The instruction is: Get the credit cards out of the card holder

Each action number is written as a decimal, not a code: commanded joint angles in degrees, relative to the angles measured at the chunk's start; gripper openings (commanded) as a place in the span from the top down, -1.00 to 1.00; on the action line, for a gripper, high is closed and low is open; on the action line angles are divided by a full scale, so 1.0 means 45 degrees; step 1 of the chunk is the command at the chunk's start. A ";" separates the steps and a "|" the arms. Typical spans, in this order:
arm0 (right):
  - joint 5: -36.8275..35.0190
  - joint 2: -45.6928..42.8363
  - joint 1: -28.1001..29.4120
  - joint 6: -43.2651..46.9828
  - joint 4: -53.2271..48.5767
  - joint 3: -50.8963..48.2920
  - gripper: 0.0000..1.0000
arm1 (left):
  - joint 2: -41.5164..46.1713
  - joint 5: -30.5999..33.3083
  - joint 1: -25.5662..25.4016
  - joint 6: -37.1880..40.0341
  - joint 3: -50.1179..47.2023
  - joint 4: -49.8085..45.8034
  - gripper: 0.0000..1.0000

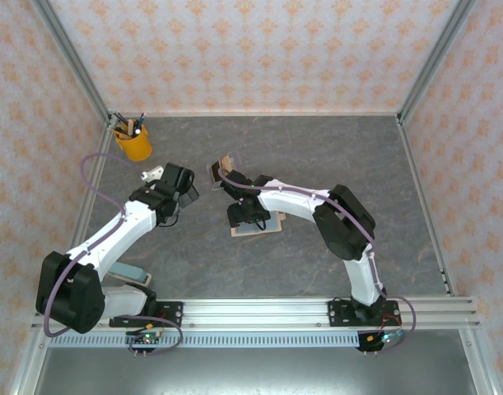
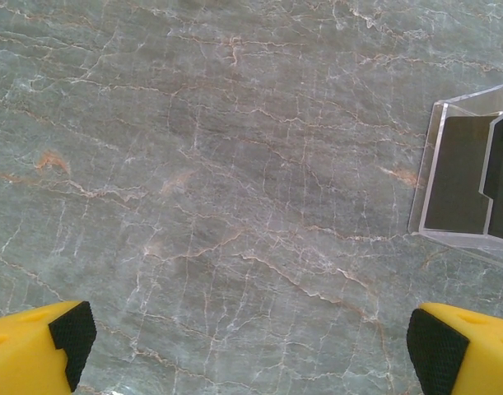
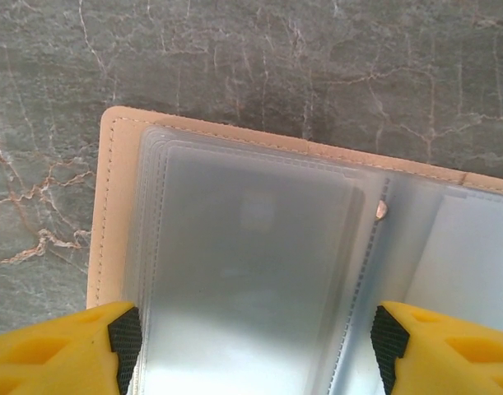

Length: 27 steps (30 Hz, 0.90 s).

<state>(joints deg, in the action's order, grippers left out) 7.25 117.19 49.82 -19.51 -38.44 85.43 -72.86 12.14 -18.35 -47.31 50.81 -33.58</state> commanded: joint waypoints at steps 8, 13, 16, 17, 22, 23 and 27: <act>-0.0183 0.0567 0.0002 -0.0160 -0.0693 0.0498 -0.52 | -0.0041 0.0095 0.0093 -0.0014 -0.0199 0.0293 -1.00; -0.0248 0.0826 -0.0005 -0.0171 -0.0880 0.0562 -0.45 | -0.0082 0.0044 0.0093 -0.0052 -0.0244 0.0313 -1.00; -0.0186 0.0946 0.0000 -0.0117 -0.0974 0.0542 -0.37 | -0.0105 -0.0060 0.0093 -0.0036 -0.0337 0.0399 -1.00; -0.0114 0.0960 0.0002 -0.0080 -0.0942 0.0518 -0.35 | -0.0098 -0.0131 0.0093 0.0019 -0.0376 0.0492 -1.00; 0.0001 0.0942 -0.0017 0.0067 -0.0870 0.0472 -0.20 | -0.0351 -0.0540 0.0093 0.0295 -0.0411 0.0742 -1.00; 0.0089 0.0922 -0.0039 0.0103 -0.0810 0.0433 -0.16 | -0.0423 -0.0663 0.0093 0.0336 -0.0387 0.0778 -1.00; 0.0445 0.0715 -0.0162 0.0154 -0.0430 0.0147 -0.01 | -0.0611 -0.1267 0.0093 0.0452 -0.0392 0.1082 -1.00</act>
<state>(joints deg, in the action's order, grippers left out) 8.54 118.98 49.56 -19.42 -39.27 87.68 -75.07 8.10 -18.35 -46.41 49.39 -30.57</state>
